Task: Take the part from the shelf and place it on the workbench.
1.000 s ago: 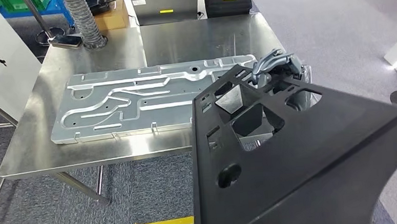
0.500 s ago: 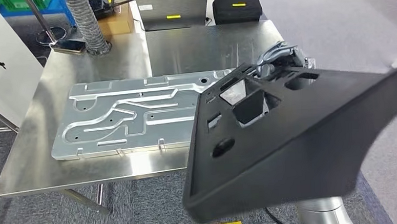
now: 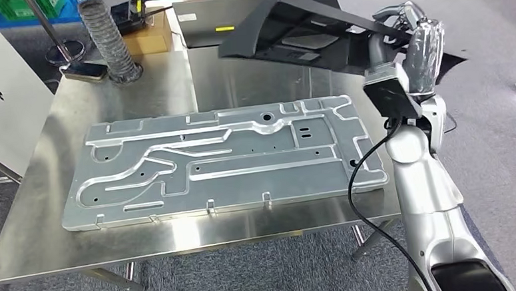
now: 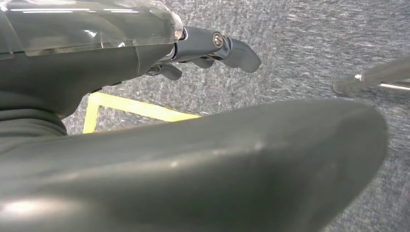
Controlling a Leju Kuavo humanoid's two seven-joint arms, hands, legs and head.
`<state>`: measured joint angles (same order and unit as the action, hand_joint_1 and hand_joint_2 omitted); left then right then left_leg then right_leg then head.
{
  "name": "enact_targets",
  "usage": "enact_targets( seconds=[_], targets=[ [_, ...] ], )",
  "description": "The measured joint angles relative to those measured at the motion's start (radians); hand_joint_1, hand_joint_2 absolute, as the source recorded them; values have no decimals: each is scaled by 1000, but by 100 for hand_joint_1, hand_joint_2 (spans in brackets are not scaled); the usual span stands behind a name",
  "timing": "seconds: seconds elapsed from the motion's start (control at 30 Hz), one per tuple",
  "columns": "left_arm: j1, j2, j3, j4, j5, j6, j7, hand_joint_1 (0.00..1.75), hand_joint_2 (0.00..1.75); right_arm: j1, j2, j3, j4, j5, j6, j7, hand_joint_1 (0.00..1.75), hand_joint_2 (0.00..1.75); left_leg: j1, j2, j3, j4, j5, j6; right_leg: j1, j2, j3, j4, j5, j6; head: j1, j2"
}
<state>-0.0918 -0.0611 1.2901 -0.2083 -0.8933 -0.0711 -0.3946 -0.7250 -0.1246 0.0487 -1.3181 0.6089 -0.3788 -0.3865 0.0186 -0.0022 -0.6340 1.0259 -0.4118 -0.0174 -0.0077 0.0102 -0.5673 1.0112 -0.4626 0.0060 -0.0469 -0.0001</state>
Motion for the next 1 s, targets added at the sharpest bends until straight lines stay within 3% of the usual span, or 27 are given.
enact_targets(
  seconds=[0.1,0.13,0.23,0.27,0.3,0.33,0.4,0.47,0.53,0.63,0.73,0.77,0.8,0.83,0.9,0.93,1.0],
  targets=[
    [-3,1,-2,0,-6,-2,-7,0,0,-65,-8,18,137,194,-76,42,175,175,1,0,3,-6,7,22,-2,-2,-7,13,-15,17,0,0],
    [-6,1,-3,0,-8,-2,-9,0,0,-92,-9,31,189,259,-97,53,175,175,2,0,5,-9,7,27,-4,-4,-22,44,-33,21,0,0],
    [-13,1,-6,0,-10,-2,-18,0,0,-166,4,87,359,441,-150,97,175,175,2,-1,10,-10,2,36,-6,-5,-126,236,-107,30,0,0],
    [-14,1,-6,0,-11,-3,-23,0,0,-183,14,110,416,494,-163,115,175,175,2,-1,12,-10,-1,37,-6,-6,-156,282,-112,31,0,0],
    [-15,1,-7,0,-12,-3,-26,0,0,-196,26,133,469,538,-173,131,175,175,1,-2,16,-9,-4,37,-6,-6,-169,291,-98,30,0,0],
    [-16,1,-8,0,-13,-4,-29,0,0,-205,37,154,515,570,-180,143,175,175,1,-3,21,-9,-7,36,-6,-6,-161,257,-63,27,0,0],
    [-20,0,-9,0,-17,-4,-32,0,0,-222,59,188,585,602,-192,157,175,175,1,-7,30,-8,-15,31,-4,-6,-109,122,20,18,0,0],
    [-23,-1,-10,0,-20,-5,-35,0,0,-245,78,214,642,620,-197,164,175,175,-2,-10,29,-6,-19,23,2,-5,-72,26,55,8,0,0],
    [-24,-3,-11,0,-21,-7,-44,0,0,-260,95,240,693,651,-196,177,175,175,-2,-11,27,-8,-18,13,9,-5,-68,7,49,0,0,0],
    [-27,-5,-19,0,-23,-11,-64,0,0,-261,126,279,763,700,-194,203,175,175,-1,-8,19,17,-42,-2,0,-6,-51,-13,52,-15,0,0],
    [-33,-6,-29,0,-23,-8,-80,0,0,-252,167,312,836,709,-194,201,175,175,0,-5,-65,189,-119,-11,-1,-5,-41,-19,51,-27,0,0],
    [-33,-6,-31,0,-23,-6,-84,0,0,-243,177,319,858,710,-194,198,175,175,0,-5,-94,241,-132,-14,0,-5,-40,-18,49,-28,0,0],
    [-32,-6,-32,0,-23,-4,-88,0,0,-231,187,324,876,713,-194,195,175,175,1,-5,-110,262,-128,-16,1,-4,-39,-16,47,-28,0,0],
    [-31,-6,-33,0,-23,-1,-91,0,0,-221,196,329,891,717,-194,195,175,175,1,-4,-106,243,-105,-17,1,-4,-39,-14,45,-27,0,0],
    [-31,-6,-33,0,-22,2,-96,0,0,-209,211,335,912,727,-194,196,175,175,3,-3,-52,118,-35,-16,1,-3,-39,-5,36,-21,0,0],
    [-31,-6,-34,0,-22,4,-97,0,44,-208,218,338,920,729,-193,197,131,131,3,-4,-23,58,-13,-13,2,-1,-40,2,31,-17,0,0],
    [-31,-6,-34,0,-22,5,-99,0,131,-207,231,342,934,729,-192,193,44,44,0,-4,6,3,-4,-2,5,2,-42,8,26,-8,0,0]
  ],
)
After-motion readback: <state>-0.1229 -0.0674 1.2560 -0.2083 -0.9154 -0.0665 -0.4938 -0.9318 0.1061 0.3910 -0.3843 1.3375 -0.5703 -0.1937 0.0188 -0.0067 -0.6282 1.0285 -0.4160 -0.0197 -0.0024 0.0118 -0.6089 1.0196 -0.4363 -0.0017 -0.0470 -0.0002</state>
